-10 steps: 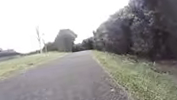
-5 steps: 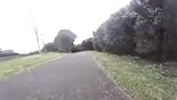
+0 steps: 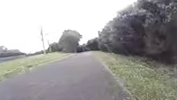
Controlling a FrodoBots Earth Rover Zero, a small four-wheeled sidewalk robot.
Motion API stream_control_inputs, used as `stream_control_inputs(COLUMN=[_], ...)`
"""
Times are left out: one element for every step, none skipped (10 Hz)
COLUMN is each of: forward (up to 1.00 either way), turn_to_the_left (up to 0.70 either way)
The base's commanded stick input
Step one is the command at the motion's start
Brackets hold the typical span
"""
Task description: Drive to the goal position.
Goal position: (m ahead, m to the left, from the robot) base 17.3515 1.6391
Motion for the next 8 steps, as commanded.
stream_control_inputs(forward=[0.7,0.7,0.7,0.7,0.7,0.7,0.7,0.7], turn_to_the_left=[0.35,0.31,0.03,0.01,0.0,0.0,0.0,0.0])
